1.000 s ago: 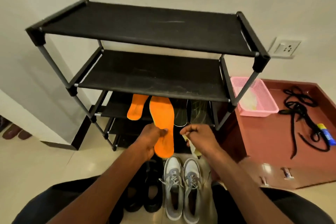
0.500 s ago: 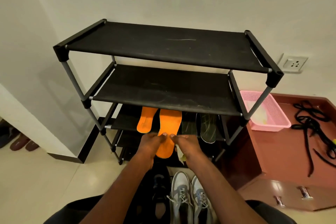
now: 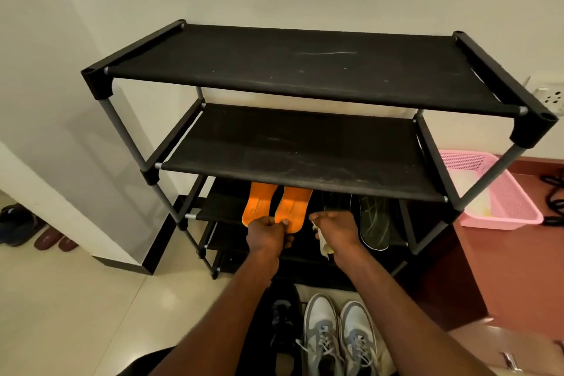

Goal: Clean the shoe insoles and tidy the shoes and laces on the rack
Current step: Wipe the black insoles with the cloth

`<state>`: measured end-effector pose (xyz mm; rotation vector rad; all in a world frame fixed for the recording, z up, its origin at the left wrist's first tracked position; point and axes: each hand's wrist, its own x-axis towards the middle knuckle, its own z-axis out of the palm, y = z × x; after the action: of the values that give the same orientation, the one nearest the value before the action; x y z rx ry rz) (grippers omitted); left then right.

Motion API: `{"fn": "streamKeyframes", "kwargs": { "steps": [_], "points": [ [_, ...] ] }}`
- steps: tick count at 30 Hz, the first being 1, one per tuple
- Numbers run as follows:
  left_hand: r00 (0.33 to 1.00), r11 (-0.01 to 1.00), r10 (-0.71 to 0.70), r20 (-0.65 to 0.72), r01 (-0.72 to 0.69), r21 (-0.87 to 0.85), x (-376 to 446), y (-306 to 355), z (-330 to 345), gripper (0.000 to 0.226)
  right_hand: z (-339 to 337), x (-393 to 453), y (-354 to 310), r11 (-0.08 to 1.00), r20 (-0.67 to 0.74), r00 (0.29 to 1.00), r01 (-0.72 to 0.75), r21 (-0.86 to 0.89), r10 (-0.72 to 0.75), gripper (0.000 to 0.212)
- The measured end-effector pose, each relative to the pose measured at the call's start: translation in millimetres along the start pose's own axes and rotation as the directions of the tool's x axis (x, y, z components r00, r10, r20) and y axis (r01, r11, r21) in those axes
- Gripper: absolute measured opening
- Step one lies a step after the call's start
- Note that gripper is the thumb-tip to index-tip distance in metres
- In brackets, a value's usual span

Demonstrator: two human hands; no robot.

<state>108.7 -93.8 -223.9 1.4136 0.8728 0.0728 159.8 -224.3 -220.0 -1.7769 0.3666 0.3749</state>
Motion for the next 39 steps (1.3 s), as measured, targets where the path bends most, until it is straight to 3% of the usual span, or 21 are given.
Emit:
{"fn": "streamKeyframes", "kwargs": {
  "steps": [4, 7, 10, 15, 19, 23, 29, 32, 36, 39],
  "points": [
    [0.999, 1.000, 0.001, -0.049, 0.000, 0.019, 11, -2, 7, 0.017, -21, 1, 1, 0.955, 0.049, 0.991, -0.134, 0.263, 0.125, 0.019],
    [0.998, 0.996, 0.024, -0.051, -0.019, 0.091, 11, -8, 9, 0.024, -30, 4, 9, 0.824, 0.145, 0.946, -0.323, 0.465, 0.290, 0.011],
    [0.997, 0.982, 0.052, -0.060, -0.040, 0.184, 5, -13, 9, 0.036, -37, 9, 27, 0.706, 0.164, 0.904, -0.412, 0.577, 0.394, 0.015],
    [0.961, 0.876, 0.257, -0.100, -0.188, 0.445, -11, -16, 14, 0.027, -42, 10, 55, 0.721, 0.112, 0.855, -0.491, 0.489, 0.506, 0.033],
    [0.956, 0.868, 0.278, 0.094, -0.291, 0.403, -21, -2, 29, 0.017, -33, 16, 62, 0.755, -0.028, 0.863, -0.425, 0.500, 0.504, 0.048],
    [0.928, 0.850, 0.287, 0.236, -0.360, 0.384, -22, 3, 40, 0.013, -26, 24, 62, 0.734, -0.055, 0.895, -0.326, 0.596, 0.442, 0.050],
    [0.938, 0.894, 0.240, 0.248, -0.314, 0.321, -19, 2, 39, 0.008, -24, 32, 68, 0.672, 0.024, 0.892, -0.357, 0.649, 0.451, 0.051],
    [0.947, 0.904, 0.222, 0.230, -0.289, 0.317, -16, 3, 36, 0.017, -24, 26, 75, 0.667, 0.067, 0.880, -0.404, 0.626, 0.470, 0.054],
    [0.962, 0.930, 0.153, 0.225, -0.218, 0.297, -21, 4, 30, 0.032, -39, -11, 72, 0.717, 0.135, 0.875, -0.462, 0.522, 0.465, 0.043],
    [0.964, 0.978, 0.020, 0.267, -0.074, 0.193, -35, 3, 27, 0.044, -57, -57, 54, 0.763, 0.121, 0.875, -0.470, 0.444, 0.468, 0.030]
  ]
}}
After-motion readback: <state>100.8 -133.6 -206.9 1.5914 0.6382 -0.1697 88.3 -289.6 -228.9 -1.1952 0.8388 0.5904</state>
